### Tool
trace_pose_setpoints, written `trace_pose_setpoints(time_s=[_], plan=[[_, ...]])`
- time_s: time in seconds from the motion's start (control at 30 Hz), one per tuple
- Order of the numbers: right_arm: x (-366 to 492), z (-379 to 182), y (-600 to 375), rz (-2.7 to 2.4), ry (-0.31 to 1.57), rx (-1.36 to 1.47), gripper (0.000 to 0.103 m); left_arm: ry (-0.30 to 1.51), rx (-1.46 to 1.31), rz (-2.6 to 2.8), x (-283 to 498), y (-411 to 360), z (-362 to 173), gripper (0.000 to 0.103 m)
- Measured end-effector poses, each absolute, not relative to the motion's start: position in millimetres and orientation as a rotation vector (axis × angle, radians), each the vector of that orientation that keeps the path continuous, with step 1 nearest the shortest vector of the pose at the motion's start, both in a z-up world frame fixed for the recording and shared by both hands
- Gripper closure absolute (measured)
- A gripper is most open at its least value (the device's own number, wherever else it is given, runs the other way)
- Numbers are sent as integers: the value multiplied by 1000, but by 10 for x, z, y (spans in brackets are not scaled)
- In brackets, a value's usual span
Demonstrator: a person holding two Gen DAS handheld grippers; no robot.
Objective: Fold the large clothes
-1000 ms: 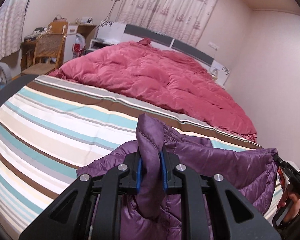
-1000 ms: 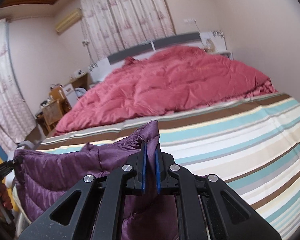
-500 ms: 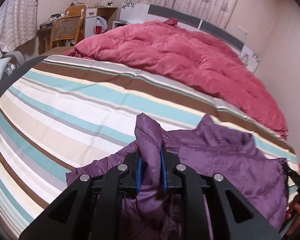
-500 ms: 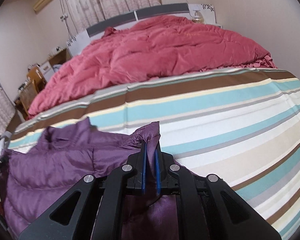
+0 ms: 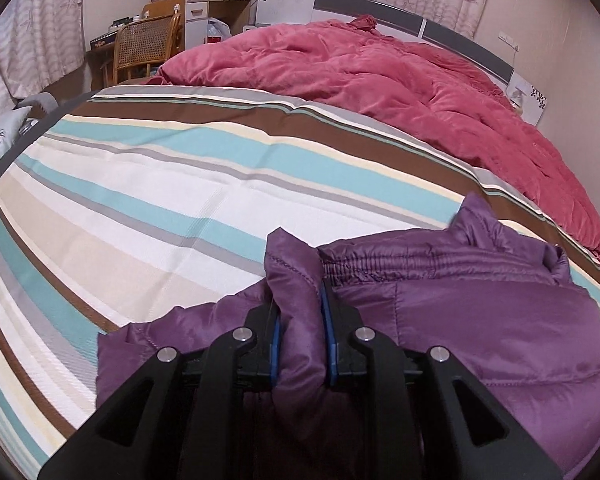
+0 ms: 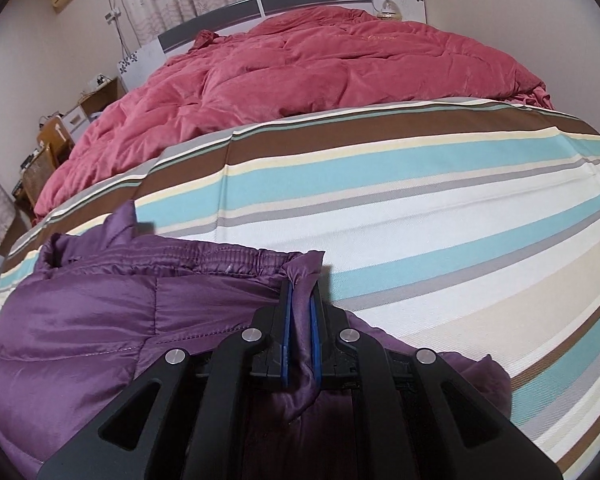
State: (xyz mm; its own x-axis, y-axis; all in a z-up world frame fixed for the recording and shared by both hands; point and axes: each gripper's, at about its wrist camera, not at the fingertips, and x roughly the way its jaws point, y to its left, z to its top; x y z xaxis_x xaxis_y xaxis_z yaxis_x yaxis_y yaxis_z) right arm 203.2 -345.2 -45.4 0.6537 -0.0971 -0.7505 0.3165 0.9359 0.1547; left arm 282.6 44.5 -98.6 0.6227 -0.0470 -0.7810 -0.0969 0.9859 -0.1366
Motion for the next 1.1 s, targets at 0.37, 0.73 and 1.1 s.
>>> trace_pose_setpoints(time_s=[0.37, 0.73, 1.1], plan=[[1970, -289, -3492, -230, 824, 301, 78, 910, -95, 103, 2750, 391, -834, 37], [1577, 337, -2662, -84, 683, 198, 48, 788, -50, -19, 2066, -225, -153, 10], [1921, 270, -2193, -10, 725, 112, 48, 810, -8, -57, 2102, -747, -167, 10]])
